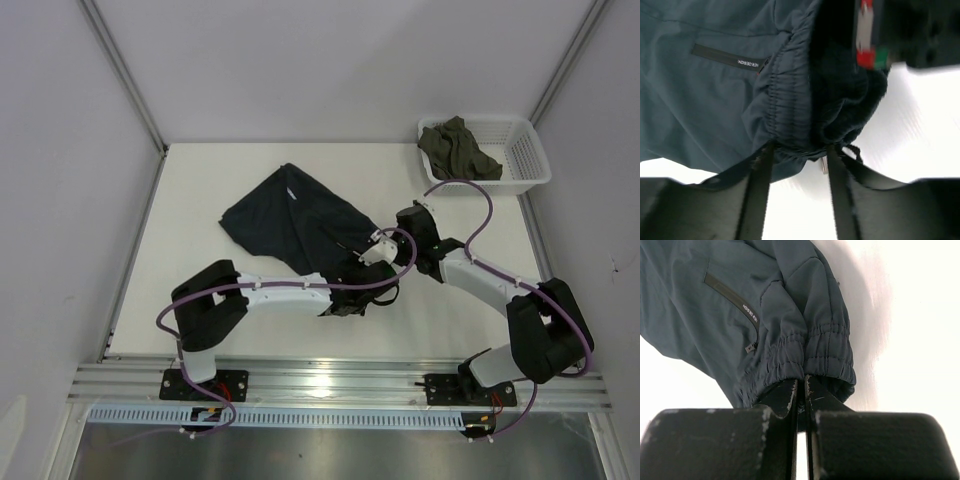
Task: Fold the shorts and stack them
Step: Fold the shorts
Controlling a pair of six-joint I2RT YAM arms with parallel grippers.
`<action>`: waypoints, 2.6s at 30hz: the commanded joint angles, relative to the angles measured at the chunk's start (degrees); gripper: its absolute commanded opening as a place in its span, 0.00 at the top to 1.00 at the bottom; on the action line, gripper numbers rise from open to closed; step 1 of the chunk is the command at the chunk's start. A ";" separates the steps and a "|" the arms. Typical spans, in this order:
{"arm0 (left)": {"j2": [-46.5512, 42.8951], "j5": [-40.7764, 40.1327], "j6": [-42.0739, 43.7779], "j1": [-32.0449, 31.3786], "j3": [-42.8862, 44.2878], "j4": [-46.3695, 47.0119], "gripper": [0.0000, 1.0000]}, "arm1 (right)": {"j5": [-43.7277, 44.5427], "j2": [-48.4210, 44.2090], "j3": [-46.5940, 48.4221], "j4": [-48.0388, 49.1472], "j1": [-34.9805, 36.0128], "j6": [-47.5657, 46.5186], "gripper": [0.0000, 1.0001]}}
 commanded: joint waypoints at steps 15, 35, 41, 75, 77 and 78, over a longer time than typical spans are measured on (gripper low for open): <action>-4.94 -3.85 -3.80 4.68 -6.09 -6.78 0.71 | -2.53 -4.14 3.54 -1.69 -4.12 -1.36 1.00; -13.92 14.60 3.32 1.87 -13.83 15.10 0.10 | -4.12 -0.45 4.68 -0.55 -3.86 -0.66 1.00; -11.72 15.05 2.53 1.96 -10.31 16.76 0.07 | -4.12 -0.54 4.07 -0.46 -3.86 -0.66 1.00; -0.29 10.30 -3.89 5.65 -0.03 7.46 0.19 | -6.67 -0.28 1.69 2.18 -4.12 -0.66 1.00; -1.08 11.00 -4.33 5.65 -0.73 8.42 0.17 | -6.75 -0.19 1.69 2.09 -4.21 -0.66 1.00; -1.78 11.70 -4.33 5.65 -1.60 9.12 0.17 | -6.75 -0.10 1.61 2.09 -4.21 -0.66 1.00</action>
